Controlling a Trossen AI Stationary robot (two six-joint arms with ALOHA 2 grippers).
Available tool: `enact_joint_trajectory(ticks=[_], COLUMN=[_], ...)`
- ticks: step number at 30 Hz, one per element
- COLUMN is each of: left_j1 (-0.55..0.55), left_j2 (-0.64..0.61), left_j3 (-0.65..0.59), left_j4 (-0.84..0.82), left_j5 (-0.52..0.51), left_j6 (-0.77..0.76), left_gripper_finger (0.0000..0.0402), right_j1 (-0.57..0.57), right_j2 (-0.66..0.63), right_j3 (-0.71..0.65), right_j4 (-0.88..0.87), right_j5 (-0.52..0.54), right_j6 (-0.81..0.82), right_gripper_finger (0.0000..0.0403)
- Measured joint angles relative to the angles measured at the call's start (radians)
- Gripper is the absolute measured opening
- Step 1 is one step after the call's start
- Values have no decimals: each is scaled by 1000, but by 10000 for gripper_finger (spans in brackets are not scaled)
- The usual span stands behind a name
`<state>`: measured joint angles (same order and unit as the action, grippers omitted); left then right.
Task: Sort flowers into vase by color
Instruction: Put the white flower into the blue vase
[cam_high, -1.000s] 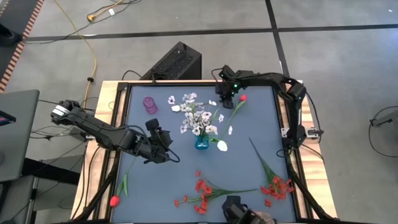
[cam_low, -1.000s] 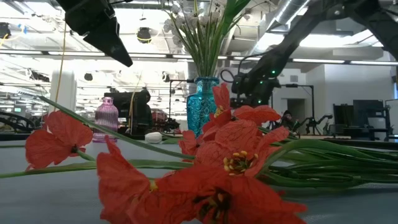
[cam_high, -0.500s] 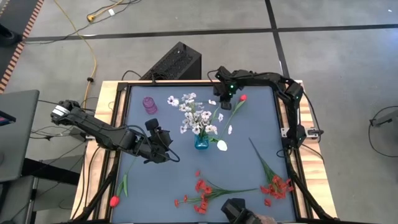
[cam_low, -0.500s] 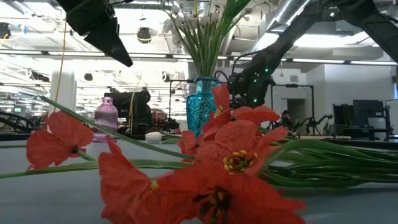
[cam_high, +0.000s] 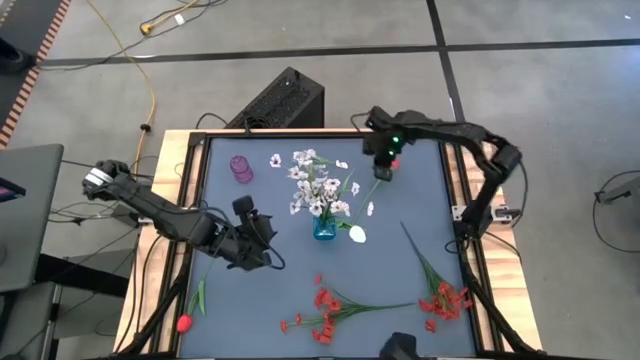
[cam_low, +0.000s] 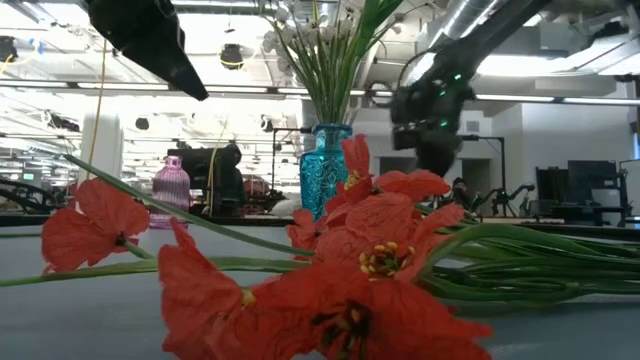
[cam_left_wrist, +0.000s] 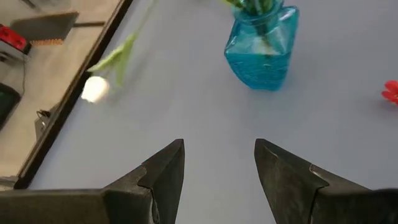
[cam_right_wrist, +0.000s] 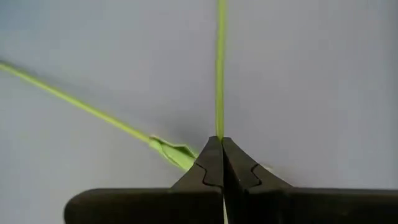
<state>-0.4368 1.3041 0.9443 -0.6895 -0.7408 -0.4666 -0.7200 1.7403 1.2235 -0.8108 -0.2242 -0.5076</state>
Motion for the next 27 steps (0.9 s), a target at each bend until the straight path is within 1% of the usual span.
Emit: enact_joint_trajectory(ticks=[3,5,8,12,16,21,24,27], left_j1=[-25,-35,-42,-66,-88,-91,-91,-91], left_j2=[0,0,0,0,0,0,0,0], left_j3=[0,0,0,0,0,0,0,0], left_j4=[0,2,11,14,16,16,17,17], left_j5=[-39,-58,-56,-59,-101,-112,-113,-122], left_j6=[-7,-15,-37,-49,-38,-36,-35,-35], left_gripper_finger=[185,185,185,185,185,185,185,185], right_j1=[0,-3,2,56,156,311,406,480], right_j2=[-134,-221,-327,-476,-583,-689,-730,-741], right_j3=[-93,-144,-218,-330,-446,-562,-600,-621], right_j4=[161,213,189,186,173,169,137,84], right_j5=[-4,-12,-13,-64,-65,-50,15,114], right_j6=[70,121,230,380,548,760,871,960], right_gripper_finger=[16,16,16,16,16,16,16,16])
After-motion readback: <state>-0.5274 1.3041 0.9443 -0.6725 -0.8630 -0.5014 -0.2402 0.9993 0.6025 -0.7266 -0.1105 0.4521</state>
